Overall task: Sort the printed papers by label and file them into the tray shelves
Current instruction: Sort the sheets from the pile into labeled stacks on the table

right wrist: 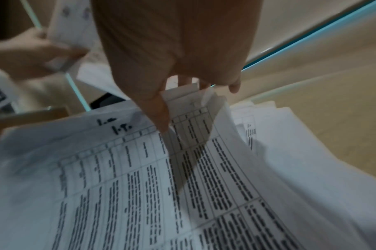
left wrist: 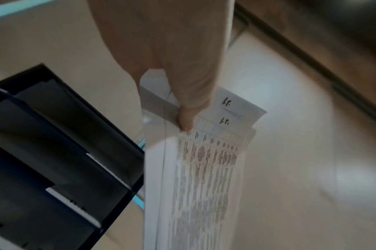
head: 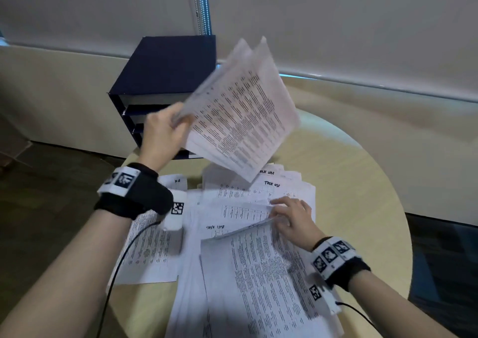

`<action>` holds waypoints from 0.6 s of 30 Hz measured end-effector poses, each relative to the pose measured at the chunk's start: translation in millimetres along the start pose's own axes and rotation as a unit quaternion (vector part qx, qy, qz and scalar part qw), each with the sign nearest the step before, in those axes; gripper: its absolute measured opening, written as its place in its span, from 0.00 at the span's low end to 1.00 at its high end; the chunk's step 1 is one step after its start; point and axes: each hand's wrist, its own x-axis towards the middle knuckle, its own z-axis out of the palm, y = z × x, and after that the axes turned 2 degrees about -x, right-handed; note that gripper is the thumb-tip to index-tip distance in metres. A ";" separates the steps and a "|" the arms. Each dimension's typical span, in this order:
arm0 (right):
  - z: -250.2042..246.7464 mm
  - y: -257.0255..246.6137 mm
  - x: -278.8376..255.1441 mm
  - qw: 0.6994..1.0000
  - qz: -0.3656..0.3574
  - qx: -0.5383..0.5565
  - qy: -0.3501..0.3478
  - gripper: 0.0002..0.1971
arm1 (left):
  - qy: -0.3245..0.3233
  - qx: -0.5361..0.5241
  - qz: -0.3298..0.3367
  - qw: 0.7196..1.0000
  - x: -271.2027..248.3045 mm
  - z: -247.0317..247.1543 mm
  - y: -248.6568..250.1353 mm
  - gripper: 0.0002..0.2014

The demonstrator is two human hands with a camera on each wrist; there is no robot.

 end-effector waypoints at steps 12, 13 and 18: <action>-76.0 8.0 -21.6 0.968 0.052 0.244 0.013 0.08 | -0.436 0.025 -0.253 0.863 -33.4 44.6 -53.2 0.19; -71.6 8.5 -16.6 0.973 0.050 0.224 0.003 0.10 | -0.462 0.059 -0.247 0.850 -41.2 55.7 -57.7 0.27; -40.9 2.6 5.5 0.995 0.079 0.033 -0.059 0.07 | -0.344 0.176 -0.081 0.919 -79.1 101.9 -62.7 0.26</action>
